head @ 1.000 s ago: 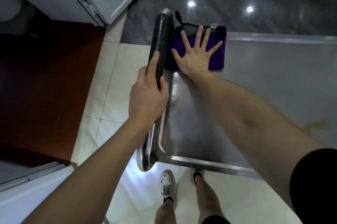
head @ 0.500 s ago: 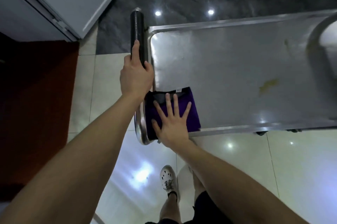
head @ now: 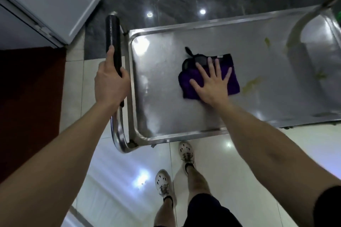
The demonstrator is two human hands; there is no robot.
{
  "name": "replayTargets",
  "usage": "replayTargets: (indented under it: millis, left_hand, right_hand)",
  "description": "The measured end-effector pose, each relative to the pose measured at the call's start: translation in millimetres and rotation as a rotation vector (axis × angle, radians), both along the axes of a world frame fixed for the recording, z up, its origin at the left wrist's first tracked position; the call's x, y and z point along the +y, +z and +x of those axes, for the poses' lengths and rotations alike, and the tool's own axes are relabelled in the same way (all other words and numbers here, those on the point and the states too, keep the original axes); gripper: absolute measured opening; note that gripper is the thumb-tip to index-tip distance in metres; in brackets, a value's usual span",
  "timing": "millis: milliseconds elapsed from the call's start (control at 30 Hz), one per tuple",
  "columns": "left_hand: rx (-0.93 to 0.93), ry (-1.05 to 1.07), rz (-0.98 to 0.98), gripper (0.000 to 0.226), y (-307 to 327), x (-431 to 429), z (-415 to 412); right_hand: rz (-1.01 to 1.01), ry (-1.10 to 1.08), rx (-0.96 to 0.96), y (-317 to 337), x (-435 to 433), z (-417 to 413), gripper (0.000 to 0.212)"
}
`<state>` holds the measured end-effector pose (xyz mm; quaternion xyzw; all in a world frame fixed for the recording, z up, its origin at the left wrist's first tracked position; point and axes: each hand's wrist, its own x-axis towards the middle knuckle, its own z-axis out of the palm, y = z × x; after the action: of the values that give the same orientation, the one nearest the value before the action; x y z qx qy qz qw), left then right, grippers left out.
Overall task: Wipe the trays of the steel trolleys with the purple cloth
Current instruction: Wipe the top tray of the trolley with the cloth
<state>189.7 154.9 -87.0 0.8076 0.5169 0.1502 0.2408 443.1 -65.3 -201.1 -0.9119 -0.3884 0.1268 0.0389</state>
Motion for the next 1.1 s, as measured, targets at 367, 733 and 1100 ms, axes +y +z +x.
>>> replayTargets:
  millis: [367,733,1100]
  left_hand:
    - [-0.004,0.015,-0.001,0.069,-1,-2,-2]
    - [0.032,0.044,0.076,0.069,-6,-2,-3]
    - [0.152,0.042,0.05,0.07,9,-9,6]
  right_hand:
    - [0.116,0.936,-0.061,-16,125,4,0.074]
    - [0.072,0.557,0.037,-8,229,-48,0.078]
    - [0.003,-0.189,0.004,-3,98,56,0.084]
